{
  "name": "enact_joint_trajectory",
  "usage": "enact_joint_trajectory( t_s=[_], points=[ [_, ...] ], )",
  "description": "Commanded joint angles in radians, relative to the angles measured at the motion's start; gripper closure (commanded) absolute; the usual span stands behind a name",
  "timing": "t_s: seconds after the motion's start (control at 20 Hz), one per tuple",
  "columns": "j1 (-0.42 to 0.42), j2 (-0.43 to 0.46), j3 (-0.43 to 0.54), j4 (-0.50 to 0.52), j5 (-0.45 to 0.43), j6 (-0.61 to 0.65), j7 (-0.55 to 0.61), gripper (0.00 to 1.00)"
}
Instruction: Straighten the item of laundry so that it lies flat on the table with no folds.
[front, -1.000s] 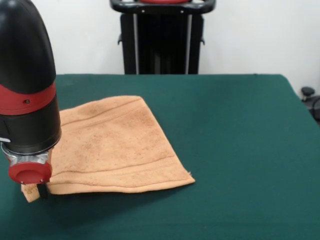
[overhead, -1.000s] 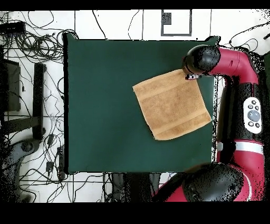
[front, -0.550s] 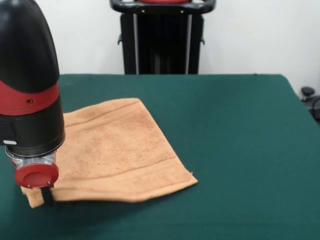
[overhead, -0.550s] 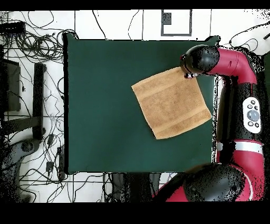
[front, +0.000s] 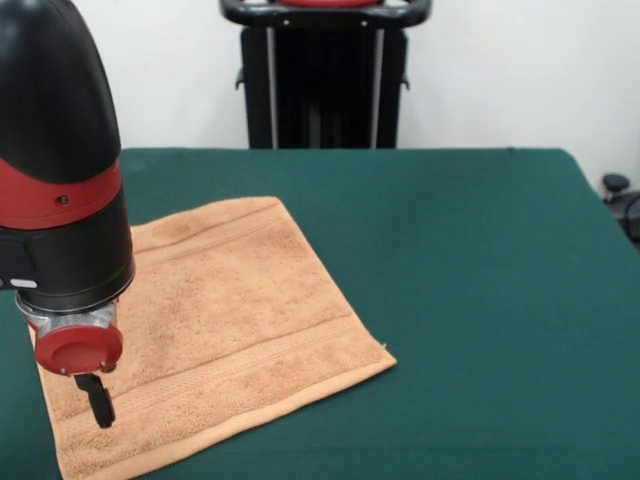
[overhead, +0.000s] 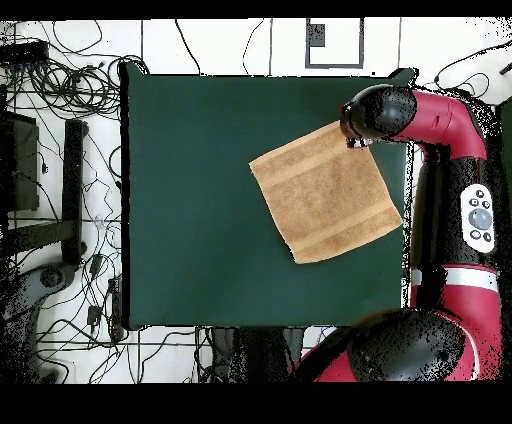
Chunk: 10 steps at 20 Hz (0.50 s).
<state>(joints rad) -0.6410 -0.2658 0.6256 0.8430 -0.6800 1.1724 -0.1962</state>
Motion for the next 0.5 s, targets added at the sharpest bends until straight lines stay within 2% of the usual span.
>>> enact_joint_trajectory(
  t_s=[0.05,0.25,0.5],
  points=[
    [0.022,0.025,0.012,0.121,0.022,-0.025,-0.032,0.00],
    [0.004,-0.007,-0.012,0.189,0.049,-0.044,0.067,0.00],
    [-0.021,-0.112,-0.094,0.394,0.092,-0.158,0.388,0.00]
  ],
)
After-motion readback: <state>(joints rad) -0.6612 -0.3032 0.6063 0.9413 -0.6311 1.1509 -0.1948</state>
